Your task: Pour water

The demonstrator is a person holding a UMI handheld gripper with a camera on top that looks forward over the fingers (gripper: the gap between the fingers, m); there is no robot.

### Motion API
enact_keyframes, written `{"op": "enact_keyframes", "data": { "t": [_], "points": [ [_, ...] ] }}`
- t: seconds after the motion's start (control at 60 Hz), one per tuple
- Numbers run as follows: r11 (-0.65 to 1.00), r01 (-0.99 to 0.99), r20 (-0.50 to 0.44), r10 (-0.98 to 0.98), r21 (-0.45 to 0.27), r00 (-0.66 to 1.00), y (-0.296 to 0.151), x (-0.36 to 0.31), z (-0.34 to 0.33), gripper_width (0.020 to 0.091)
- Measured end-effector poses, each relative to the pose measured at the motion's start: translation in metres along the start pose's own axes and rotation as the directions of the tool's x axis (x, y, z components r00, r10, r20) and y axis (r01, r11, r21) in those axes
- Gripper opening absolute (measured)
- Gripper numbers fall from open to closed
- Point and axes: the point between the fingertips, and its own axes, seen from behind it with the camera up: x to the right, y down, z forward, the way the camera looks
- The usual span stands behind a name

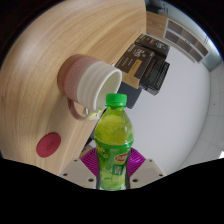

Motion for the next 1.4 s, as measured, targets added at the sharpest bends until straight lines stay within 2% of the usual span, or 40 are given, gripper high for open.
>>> {"op": "enact_keyframes", "data": {
  "t": [0.133, 0.233, 0.283, 0.417, 0.55, 0.633, 0.767, 1.083, 1.1, 1.117, 1.167, 1.267, 1.4],
  "points": [
    [0.996, -0.091, 0.016, 0.091, 0.003, 0.996, -0.001, 0.000, -0.006, 0.0327],
    [0.943, -0.331, 0.080, 0.327, 0.044, 0.942, -0.003, 0.001, -0.017, 0.0327],
    [0.875, -0.483, 0.077, 0.479, 0.044, 0.874, -0.002, 0.012, -0.029, 0.0327],
    [0.553, -0.830, 0.138, 0.818, 0.075, 0.558, 0.014, 0.034, -0.042, 0.0333],
    [0.166, -0.983, 0.196, 0.964, 0.079, 0.179, 0.034, 0.041, -0.042, 0.0333],
    [-0.049, -0.998, 0.231, 0.972, 0.047, -0.037, 0.047, 0.030, -0.034, 0.0332],
    [-0.261, -0.965, 0.245, 0.937, 0.016, -0.249, 0.054, -0.002, -0.019, 0.0331],
    [-0.449, -0.892, 0.272, 0.853, -0.052, -0.445, 0.024, -0.075, 0.013, 0.0332],
    [-0.447, -0.893, 0.272, 0.854, -0.055, -0.444, 0.020, -0.079, 0.011, 0.0354],
    [-0.447, -0.894, 0.269, 0.860, -0.013, -0.434, 0.022, -0.073, 0.011, 0.0353],
    [-0.423, -0.905, 0.245, 0.882, 0.036, -0.402, 0.025, -0.073, 0.009, 0.0351],
    [-0.438, -0.897, 0.221, 0.882, 0.054, -0.417, 0.028, -0.076, 0.009, 0.0352],
    [-0.455, -0.890, 0.215, 0.871, 0.016, -0.442, 0.029, -0.077, 0.007, 0.0519]
  ]
}}
